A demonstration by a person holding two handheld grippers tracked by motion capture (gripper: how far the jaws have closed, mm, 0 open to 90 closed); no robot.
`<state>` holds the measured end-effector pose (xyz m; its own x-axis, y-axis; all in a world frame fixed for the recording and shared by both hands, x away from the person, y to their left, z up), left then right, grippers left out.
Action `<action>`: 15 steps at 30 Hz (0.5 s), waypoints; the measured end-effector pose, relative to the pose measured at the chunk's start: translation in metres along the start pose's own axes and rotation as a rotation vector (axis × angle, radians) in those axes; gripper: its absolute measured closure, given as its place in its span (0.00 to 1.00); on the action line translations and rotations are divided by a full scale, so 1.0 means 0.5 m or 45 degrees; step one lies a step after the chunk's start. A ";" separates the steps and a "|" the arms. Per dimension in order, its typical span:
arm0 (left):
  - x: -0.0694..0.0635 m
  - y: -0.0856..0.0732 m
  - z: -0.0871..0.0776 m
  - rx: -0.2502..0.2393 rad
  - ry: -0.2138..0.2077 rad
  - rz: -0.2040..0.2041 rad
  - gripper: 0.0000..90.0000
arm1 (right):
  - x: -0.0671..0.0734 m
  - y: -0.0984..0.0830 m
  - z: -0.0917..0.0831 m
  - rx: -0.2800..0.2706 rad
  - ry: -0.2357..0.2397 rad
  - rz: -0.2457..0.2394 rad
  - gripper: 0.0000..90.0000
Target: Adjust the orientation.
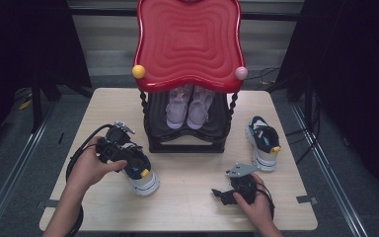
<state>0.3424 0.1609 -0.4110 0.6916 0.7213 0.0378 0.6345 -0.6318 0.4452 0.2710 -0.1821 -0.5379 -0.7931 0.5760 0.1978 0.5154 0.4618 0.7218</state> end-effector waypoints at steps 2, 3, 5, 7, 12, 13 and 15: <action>-0.004 0.000 -0.001 0.006 -0.006 0.006 0.44 | 0.000 0.000 0.000 0.000 0.000 0.000 0.15; -0.005 -0.001 -0.001 0.007 -0.008 0.008 0.44 | 0.000 0.000 0.000 0.000 0.000 0.000 0.15; -0.012 0.000 0.000 0.006 -0.015 0.011 0.44 | 0.000 0.000 0.000 0.000 0.000 0.000 0.15; -0.020 0.000 0.001 0.013 -0.020 0.029 0.44 | 0.000 0.000 0.000 0.000 0.000 0.000 0.15; -0.037 0.005 0.000 0.016 -0.040 0.052 0.44 | 0.000 0.000 0.000 0.000 0.000 0.000 0.15; -0.040 0.006 -0.001 0.019 -0.043 0.052 0.44 | 0.000 0.000 0.000 0.000 0.000 0.000 0.15; -0.043 0.008 0.000 0.025 -0.049 0.061 0.44 | 0.000 0.000 0.000 0.000 0.000 0.000 0.15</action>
Point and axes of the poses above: each handheld gripper's, and its own axes: z roughly forward along the jaws, y roughly out of its top, x roughly to its left, the point moved 4 cm from there along z, roughly forward along the jaws, and after that the axes turned 14 degrees about y, right-handed, at the moved point
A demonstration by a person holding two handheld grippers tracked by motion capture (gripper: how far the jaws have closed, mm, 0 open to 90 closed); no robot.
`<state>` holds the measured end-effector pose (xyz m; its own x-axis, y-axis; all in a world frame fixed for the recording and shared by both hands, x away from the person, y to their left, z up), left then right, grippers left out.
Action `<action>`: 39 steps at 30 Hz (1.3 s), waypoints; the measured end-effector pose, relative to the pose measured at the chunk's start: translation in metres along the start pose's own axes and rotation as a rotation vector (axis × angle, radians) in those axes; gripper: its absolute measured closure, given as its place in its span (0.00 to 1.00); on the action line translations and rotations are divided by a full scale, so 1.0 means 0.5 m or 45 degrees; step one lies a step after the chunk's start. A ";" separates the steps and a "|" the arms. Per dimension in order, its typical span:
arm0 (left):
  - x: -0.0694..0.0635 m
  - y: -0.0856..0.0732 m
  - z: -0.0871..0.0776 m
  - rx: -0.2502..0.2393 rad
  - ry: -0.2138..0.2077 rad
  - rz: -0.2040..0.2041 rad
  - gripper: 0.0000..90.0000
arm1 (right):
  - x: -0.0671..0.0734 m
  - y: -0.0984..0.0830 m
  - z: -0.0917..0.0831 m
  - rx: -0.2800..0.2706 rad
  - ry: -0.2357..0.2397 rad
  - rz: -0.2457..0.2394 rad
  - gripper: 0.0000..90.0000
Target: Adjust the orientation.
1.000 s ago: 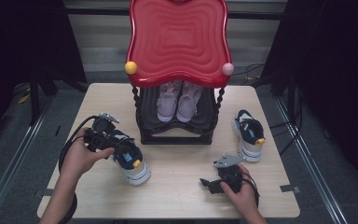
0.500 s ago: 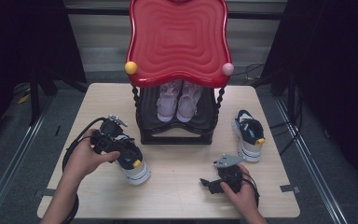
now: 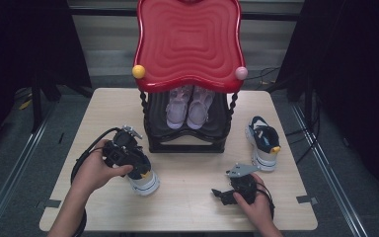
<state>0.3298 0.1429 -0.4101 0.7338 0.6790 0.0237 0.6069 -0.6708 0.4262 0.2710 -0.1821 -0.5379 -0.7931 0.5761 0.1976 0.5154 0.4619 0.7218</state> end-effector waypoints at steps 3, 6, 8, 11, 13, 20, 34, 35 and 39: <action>-0.005 0.000 0.005 0.007 -0.007 0.005 0.44 | 0.000 0.000 0.000 0.000 0.000 0.000 0.15; -0.008 -0.005 0.018 0.025 -0.014 0.017 0.45 | 0.000 0.000 0.000 0.000 0.000 0.000 0.15; -0.012 -0.009 0.027 0.046 -0.019 0.023 0.46 | 0.000 0.000 0.000 0.000 0.000 0.000 0.15; -0.016 -0.012 0.041 0.067 -0.019 0.037 0.52 | 0.000 0.000 0.000 0.000 0.000 0.000 0.15; -0.019 -0.013 0.048 0.078 -0.028 0.050 0.58 | 0.000 0.000 0.000 0.000 0.000 0.001 0.15; -0.016 -0.013 0.060 0.098 -0.016 0.067 0.76 | 0.000 0.000 0.000 0.000 0.000 0.000 0.15; 0.004 -0.005 0.068 0.150 0.008 0.065 0.63 | 0.000 0.000 0.000 0.000 0.001 0.001 0.15; 0.004 -0.004 0.068 0.164 0.010 0.081 0.63 | 0.000 0.000 0.000 0.000 0.000 0.001 0.15; -0.001 0.001 0.069 0.209 0.014 0.114 0.59 | 0.000 0.000 0.000 0.000 0.001 0.001 0.15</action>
Point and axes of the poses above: each handheld gripper's, and its own axes: z roughly forward along the jaws, y roughly out of its top, x roughly to its left, the point moved 4 cm from there along z, roughly forward along the jaws, and after that the axes turned 14 degrees about y, right-handed, at the moved point
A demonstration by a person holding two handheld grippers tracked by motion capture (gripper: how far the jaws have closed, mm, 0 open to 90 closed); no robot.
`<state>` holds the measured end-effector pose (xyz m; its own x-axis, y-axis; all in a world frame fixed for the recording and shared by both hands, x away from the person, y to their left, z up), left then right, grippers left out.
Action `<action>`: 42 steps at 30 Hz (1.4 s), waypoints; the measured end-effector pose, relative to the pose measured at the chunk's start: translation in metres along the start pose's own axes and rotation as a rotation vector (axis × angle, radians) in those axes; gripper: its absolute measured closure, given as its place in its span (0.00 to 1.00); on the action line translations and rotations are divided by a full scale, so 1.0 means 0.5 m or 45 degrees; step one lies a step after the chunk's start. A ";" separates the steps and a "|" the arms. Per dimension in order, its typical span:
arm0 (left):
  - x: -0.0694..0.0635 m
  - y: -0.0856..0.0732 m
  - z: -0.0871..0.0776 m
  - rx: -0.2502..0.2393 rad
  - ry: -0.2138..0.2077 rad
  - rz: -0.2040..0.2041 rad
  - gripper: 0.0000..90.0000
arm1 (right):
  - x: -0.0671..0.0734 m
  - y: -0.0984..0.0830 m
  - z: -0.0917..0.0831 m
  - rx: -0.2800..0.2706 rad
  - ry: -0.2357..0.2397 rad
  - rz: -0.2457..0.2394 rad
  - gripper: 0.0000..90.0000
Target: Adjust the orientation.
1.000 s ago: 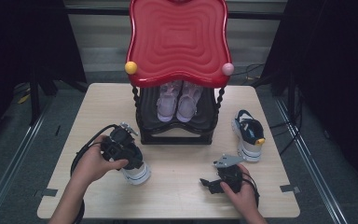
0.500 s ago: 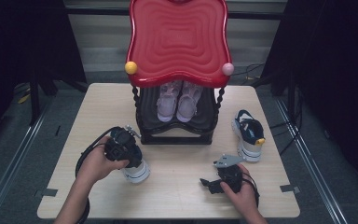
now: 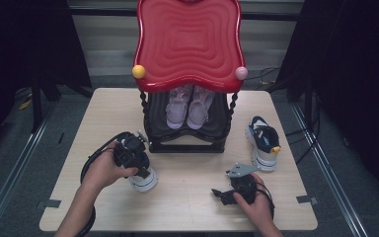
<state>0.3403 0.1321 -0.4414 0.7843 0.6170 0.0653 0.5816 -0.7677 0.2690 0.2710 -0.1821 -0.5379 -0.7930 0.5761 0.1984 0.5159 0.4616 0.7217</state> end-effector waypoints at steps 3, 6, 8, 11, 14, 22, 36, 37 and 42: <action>0.000 0.003 0.009 0.050 -0.004 0.019 0.59 | 0.000 0.000 0.000 0.000 0.000 0.000 0.15; 0.000 0.004 0.016 0.072 -0.011 0.018 0.60 | 0.000 0.000 0.000 0.000 0.000 -0.001 0.15; 0.001 0.003 0.020 0.086 -0.016 0.028 0.60 | 0.000 0.000 0.000 0.000 0.000 -0.001 0.15; 0.000 0.003 0.025 0.103 -0.016 0.034 0.62 | 0.000 0.000 0.000 0.000 0.000 0.000 0.15; 0.000 0.004 0.028 0.108 -0.014 0.038 0.63 | 0.000 0.000 0.000 0.000 0.000 -0.001 0.15; -0.002 0.007 0.033 0.140 -0.014 0.047 0.65 | 0.000 0.000 0.000 0.000 0.000 0.000 0.15; -0.011 0.014 0.050 0.218 -0.040 0.082 0.70 | 0.000 0.000 0.000 0.000 0.000 0.000 0.15; -0.012 0.015 0.051 0.222 -0.043 0.087 0.71 | 0.000 0.000 0.000 0.000 0.000 0.000 0.15; -0.014 0.018 0.054 0.254 -0.051 0.098 0.72 | 0.000 0.000 0.000 0.000 0.000 0.000 0.15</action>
Point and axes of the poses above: each handheld gripper's, and its own axes: z roughly forward along the jaws, y roughly out of its top, x roughly to its left, the point moved 4 cm from there along z, roughly forward along the jaws, and after that the axes turned 14 degrees about y, right-handed, at the moved point
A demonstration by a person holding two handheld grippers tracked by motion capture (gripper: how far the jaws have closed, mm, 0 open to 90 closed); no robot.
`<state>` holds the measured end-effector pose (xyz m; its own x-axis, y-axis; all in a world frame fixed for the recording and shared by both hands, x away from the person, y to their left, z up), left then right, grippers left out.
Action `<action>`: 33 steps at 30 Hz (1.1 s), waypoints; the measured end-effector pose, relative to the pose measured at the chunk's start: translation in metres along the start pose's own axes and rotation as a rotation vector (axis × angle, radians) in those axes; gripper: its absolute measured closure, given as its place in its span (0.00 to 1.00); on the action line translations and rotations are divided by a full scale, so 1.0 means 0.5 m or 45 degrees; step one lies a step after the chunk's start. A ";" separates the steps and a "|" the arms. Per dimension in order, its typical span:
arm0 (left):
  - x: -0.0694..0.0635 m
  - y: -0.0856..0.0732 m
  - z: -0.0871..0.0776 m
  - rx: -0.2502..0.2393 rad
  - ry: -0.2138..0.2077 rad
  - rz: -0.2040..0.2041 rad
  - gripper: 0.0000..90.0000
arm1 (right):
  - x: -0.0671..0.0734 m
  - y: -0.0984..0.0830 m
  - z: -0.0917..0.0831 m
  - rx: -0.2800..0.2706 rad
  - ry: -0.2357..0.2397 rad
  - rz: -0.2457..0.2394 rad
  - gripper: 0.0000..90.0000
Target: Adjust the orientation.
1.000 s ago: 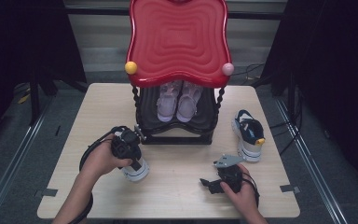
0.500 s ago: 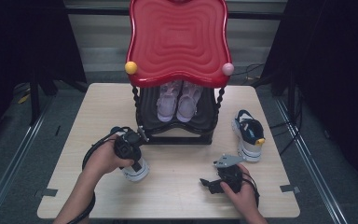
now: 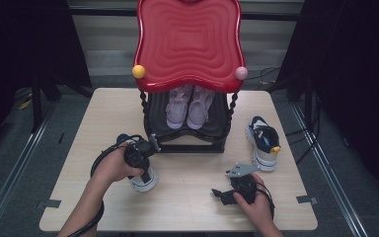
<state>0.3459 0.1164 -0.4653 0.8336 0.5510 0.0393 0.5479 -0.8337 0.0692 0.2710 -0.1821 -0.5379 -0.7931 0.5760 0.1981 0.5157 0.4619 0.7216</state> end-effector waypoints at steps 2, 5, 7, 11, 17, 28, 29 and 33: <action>-0.001 0.001 0.001 0.001 -0.003 -0.003 0.73 | 0.000 0.000 0.000 0.000 0.000 0.000 0.15; -0.001 0.002 0.001 0.012 -0.009 0.005 0.74 | 0.000 0.000 0.000 0.000 0.000 0.000 0.15; -0.001 0.002 0.003 0.016 -0.014 0.002 0.75 | 0.000 0.000 0.000 0.000 0.000 0.000 0.15; -0.002 0.004 0.004 0.048 -0.016 0.034 0.78 | 0.000 0.000 0.000 0.000 0.000 0.000 0.15; -0.005 0.005 0.004 0.056 -0.017 0.036 0.82 | 0.000 0.000 0.000 0.000 0.000 0.000 0.15; 0.002 -0.013 -0.006 0.007 -0.030 -0.002 0.83 | 0.000 0.000 0.000 0.000 0.000 0.000 0.15; 0.002 -0.014 -0.008 0.001 -0.033 -0.003 0.83 | 0.000 0.000 0.000 0.000 0.000 0.000 0.15; 0.003 -0.018 -0.018 -0.001 -0.028 0.011 0.83 | 0.000 0.000 0.000 0.000 0.000 0.000 0.15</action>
<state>0.3418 0.1252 -0.4572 0.8395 0.5430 0.0181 0.5407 -0.8383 0.0700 0.2710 -0.1821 -0.5379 -0.7932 0.5758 0.1980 0.5154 0.4618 0.7219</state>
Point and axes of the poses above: each handheld gripper's, and its own axes: z roughly forward along the jaws, y roughly out of its top, x roughly to its left, the point moved 4 cm from there along z, roughly forward along the jaws, and after that the axes turned 14 degrees about y, right-handed, at the moved point
